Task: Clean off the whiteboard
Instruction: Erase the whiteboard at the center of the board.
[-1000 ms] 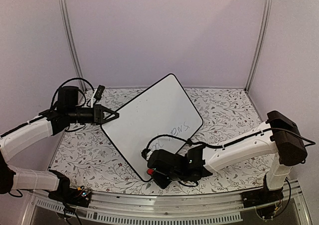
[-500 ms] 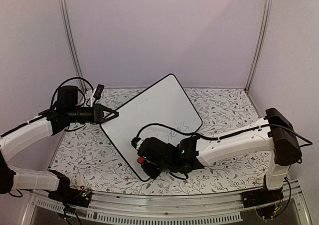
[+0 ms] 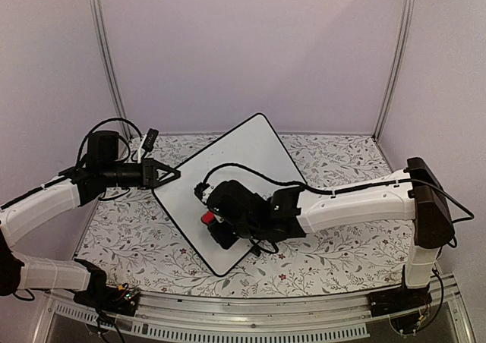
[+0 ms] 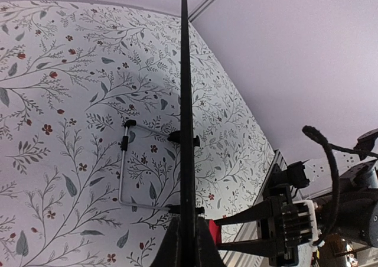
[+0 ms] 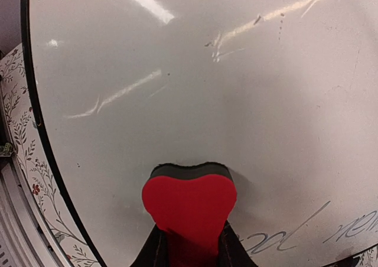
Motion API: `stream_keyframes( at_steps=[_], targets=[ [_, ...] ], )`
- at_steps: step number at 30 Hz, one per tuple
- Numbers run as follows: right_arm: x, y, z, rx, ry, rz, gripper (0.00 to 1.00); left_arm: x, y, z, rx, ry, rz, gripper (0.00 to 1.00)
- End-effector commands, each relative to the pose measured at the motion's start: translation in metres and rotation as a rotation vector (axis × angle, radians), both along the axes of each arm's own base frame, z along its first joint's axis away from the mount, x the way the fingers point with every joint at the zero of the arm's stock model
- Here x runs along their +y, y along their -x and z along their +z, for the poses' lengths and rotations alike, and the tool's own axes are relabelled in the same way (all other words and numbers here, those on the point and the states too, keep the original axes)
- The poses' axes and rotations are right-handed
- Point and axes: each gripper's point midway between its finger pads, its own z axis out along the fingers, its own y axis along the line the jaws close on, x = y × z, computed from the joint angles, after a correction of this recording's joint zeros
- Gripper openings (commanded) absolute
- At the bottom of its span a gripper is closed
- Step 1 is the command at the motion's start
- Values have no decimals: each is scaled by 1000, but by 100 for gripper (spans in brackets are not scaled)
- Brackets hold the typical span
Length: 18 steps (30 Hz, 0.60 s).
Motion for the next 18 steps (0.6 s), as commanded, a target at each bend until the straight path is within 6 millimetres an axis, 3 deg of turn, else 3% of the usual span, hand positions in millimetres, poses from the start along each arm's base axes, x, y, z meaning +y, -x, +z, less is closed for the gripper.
stream_keyframes(
  at_steps=[1, 5, 18],
  targets=[
    [-4, -2, -29, 29, 39, 2, 0, -7, 11, 2, -15, 19, -67, 0],
    [-13, 6, -42, 76, 42, 0, 0, -7, 12, 3, -15, 20, -67, 0],
    [-35, 18, -58, 136, 51, -19, 0, -6, 11, 2, -16, 20, -65, 0]
  ],
)
